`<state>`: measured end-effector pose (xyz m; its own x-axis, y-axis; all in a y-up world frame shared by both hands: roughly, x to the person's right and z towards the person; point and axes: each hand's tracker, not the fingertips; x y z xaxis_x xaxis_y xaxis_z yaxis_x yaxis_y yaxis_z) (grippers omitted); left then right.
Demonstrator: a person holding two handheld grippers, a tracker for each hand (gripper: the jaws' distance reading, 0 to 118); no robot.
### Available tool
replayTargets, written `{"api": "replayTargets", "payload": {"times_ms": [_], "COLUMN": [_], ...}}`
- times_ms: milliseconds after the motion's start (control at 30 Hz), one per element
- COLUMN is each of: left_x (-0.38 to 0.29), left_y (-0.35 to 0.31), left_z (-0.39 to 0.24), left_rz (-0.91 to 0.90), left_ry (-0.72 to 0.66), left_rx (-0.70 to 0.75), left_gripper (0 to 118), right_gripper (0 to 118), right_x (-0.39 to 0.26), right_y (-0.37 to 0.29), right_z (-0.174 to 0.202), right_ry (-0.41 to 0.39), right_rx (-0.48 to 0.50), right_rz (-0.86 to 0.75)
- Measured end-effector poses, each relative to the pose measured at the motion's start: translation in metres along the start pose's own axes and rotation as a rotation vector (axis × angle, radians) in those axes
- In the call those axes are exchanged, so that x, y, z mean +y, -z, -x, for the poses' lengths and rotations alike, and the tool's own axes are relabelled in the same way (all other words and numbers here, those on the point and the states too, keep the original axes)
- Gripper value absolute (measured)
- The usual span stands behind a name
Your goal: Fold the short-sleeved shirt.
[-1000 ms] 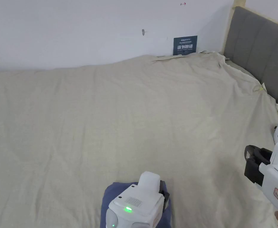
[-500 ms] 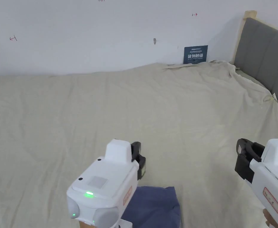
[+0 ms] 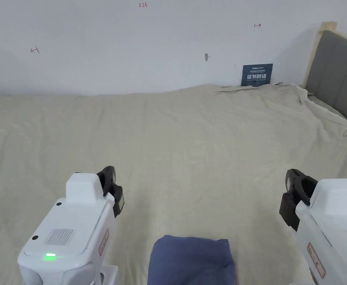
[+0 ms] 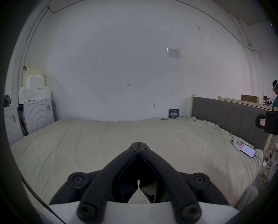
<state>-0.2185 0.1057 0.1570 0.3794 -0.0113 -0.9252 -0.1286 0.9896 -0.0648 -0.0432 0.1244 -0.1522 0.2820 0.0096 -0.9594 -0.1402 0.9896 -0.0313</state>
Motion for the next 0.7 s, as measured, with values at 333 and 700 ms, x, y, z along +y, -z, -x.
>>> {"api": "replayTargets", "payload": {"times_ms": [333,700], "left_x": [-0.01,-0.031], "left_y": [-0.009,-0.012], "left_z": [0.031,0.041], "left_rz": [0.025,0.095], "left_ry": [-0.02,-0.028], "left_rx": [0.07,0.049], "left_gripper": [0,0], "right_gripper": [0,0], "right_x": [-0.006,-0.075], "right_y": [0.006,0.045], "right_z": [0.016,0.06], "right_ry": [0.005,0.002], "right_rx": [0.018,0.095], "right_rz": [-0.003,0.149]}}
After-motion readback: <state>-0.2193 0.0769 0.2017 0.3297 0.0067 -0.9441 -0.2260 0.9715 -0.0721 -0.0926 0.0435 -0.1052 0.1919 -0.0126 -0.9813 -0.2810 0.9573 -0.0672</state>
